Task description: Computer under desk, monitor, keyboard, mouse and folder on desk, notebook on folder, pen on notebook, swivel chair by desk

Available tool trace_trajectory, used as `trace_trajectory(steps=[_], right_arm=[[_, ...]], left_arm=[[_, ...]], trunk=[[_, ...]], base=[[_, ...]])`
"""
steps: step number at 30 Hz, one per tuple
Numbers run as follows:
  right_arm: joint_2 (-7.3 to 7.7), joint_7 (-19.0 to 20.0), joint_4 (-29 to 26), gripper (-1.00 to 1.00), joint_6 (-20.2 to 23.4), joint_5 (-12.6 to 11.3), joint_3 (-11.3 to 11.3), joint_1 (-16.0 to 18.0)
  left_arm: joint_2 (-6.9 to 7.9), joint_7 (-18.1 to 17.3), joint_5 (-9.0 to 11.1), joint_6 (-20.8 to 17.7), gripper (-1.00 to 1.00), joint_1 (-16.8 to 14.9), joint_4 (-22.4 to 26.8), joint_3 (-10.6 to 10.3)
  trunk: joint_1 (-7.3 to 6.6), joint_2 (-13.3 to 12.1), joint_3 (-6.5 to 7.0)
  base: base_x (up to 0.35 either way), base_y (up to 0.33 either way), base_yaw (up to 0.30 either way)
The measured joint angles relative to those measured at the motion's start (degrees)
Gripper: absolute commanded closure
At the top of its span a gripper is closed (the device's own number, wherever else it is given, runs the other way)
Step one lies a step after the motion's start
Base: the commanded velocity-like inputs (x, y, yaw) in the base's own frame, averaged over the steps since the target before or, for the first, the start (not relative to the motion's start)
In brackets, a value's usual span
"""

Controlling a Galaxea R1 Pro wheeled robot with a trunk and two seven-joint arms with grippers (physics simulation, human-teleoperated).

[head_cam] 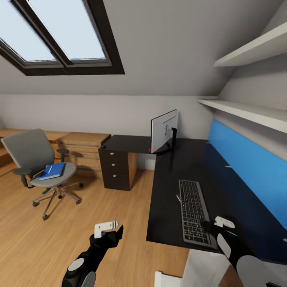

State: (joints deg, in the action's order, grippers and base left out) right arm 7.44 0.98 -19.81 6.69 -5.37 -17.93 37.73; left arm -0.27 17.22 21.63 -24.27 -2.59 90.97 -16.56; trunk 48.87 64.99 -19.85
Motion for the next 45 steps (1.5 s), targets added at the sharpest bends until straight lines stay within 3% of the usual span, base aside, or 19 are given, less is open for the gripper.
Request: trace_trajectory(steps=[8, 23, 33, 42, 45], right_arm=[[-0.13, -0.9, -0.1, -1.00, -0.1, 0.1, 0.0, 0.0], [-0.14, -1.0, 0.6, -1.00, -0.1, 0.1, 0.1, 0.0], [-0.24, -0.9, -1.2, -1.00, -1.9, 0.1, 0.2, -0.1], [-2.71, -1.0, -7.3, -1.00, -4.3, 0.2, 0.7, -0.2], [-2.92, -1.0, -7.7, -1.00, -4.4, 0.2, 0.8, -0.2]], left_arm=[[0.00, 0.0, 0.0, 0.0, -1.00, 0.0, 0.0, -0.1], [-0.05, 0.0, 0.0, 0.0, -1.00, 0.0, 0.0, -0.1], [-0.07, 0.1, -0.1, 0.0, -1.00, 0.0, -0.3, -0.1], [-0.09, 0.1, -0.1, 0.1, -1.00, 0.0, -1.1, -0.2], [-0.09, 0.1, -0.2, 0.1, -1.00, 0.0, -1.3, -0.3]], trunk=[[-0.03, 0.0, 0.00], [-3.32, -6.0, 2.68], [-3.33, -6.0, 2.69], [-3.35, -6.0, 2.68], [-3.36, -6.0, 2.68]], base=[[-0.072, 0.004, 0.000], [-0.003, 0.000, 0.000], [0.000, 0.000, 0.000], [0.088, 0.000, 0.000], [0.276, 0.000, 0.000]])
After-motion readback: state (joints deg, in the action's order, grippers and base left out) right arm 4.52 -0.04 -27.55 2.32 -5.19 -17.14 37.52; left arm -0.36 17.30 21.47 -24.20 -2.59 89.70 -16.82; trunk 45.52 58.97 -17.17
